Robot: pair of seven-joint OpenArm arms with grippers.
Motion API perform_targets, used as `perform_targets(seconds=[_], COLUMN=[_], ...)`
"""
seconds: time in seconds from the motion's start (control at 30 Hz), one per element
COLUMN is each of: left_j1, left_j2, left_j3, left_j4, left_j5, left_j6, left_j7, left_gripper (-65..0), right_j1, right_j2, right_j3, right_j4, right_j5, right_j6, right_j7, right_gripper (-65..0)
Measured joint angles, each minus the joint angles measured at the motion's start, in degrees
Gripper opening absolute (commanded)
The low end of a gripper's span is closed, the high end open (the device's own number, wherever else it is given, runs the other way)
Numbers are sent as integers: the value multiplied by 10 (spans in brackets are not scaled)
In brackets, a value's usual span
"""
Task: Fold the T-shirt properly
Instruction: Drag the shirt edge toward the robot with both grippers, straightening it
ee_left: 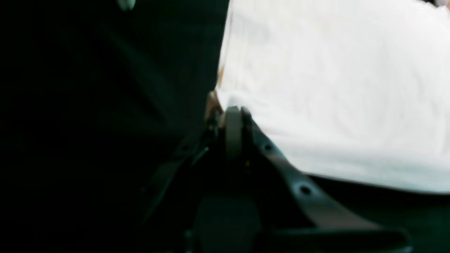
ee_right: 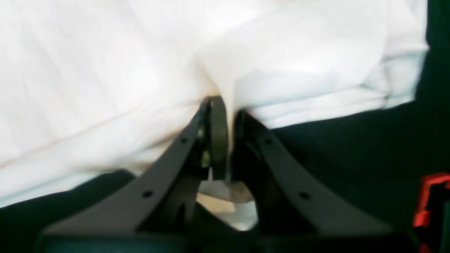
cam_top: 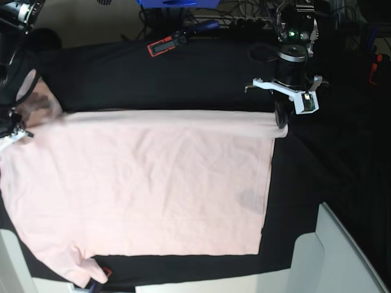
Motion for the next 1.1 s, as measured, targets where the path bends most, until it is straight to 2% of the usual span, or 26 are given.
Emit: perform_targets(seconds=[0.3, 0.57, 0.77, 1.0, 1.1], left_j1=[-42, -79, -91, -107, -107], left_j2=[0, 0, 8, 8, 8], left_j3=[0, 0, 0, 0, 0], left_j4=[-44, -106, -113, -114, -116], left_j5=[0, 0, 0, 0, 0], left_j6=[-1, -2, 0, 0, 0], left_j7=[2, 5, 3, 2, 6], left_gripper=[-650, -650, -650, -650, -650], right_j1=[32, 40, 42, 67, 79], right_j2=[19, 18, 19, 20, 23], right_j3=[0, 0, 0, -1, -33], right_j4=[-50, -63, -64, -118, -132], right_j5=[1, 0, 0, -1, -6], right_j6=[-10, -11, -12, -14, -17], right_j7=[16, 19, 35, 59, 60], right_gripper=[-649, -649, -649, -649, -649])
